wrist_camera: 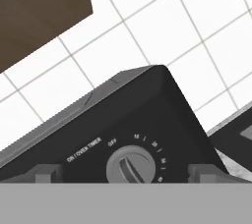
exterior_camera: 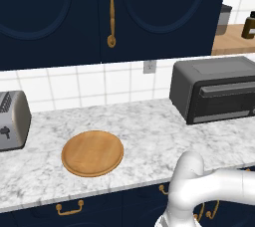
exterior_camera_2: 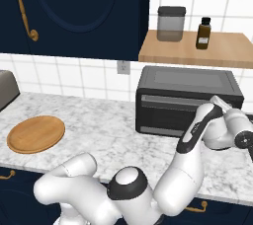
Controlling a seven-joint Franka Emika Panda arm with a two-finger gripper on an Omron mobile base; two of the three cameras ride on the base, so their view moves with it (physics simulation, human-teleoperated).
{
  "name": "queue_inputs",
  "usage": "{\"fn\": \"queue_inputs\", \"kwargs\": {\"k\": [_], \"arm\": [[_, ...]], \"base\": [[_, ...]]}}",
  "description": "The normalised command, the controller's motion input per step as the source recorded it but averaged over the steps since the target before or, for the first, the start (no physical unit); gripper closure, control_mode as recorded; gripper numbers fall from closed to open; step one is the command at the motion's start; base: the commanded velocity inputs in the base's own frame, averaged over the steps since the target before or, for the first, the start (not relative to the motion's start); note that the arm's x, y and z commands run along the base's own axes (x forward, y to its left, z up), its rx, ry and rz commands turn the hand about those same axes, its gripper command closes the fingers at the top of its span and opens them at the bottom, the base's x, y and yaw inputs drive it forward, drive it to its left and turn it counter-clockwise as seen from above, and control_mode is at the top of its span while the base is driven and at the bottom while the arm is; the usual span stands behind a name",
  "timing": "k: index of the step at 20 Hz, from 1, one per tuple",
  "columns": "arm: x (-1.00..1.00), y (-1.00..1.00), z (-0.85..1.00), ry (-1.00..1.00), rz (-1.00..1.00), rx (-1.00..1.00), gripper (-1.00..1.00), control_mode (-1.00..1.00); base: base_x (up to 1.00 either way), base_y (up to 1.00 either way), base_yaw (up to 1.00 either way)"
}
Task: Pick up the kebab skewer and baguette bread, and place them inside the toaster oven. Close the toaster oven door and start by setting the timer.
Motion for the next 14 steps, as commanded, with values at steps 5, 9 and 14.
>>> {"fn": "queue_inputs", "kwargs": {"k": [5,9,14], "arm": [[0.21,0.00,-0.05,0.00,0.00,0.00,-1.00,-1.00],[0.19,0.00,-0.09,0.00,0.02,0.00,-1.00,-1.00],[0.10,0.00,-0.04,0.00,0.01,0.00,-1.00,-1.00]], "base": [[0.00,0.00,0.00],[0.00,0.00,0.00],[0.00,0.00,0.00]]}}
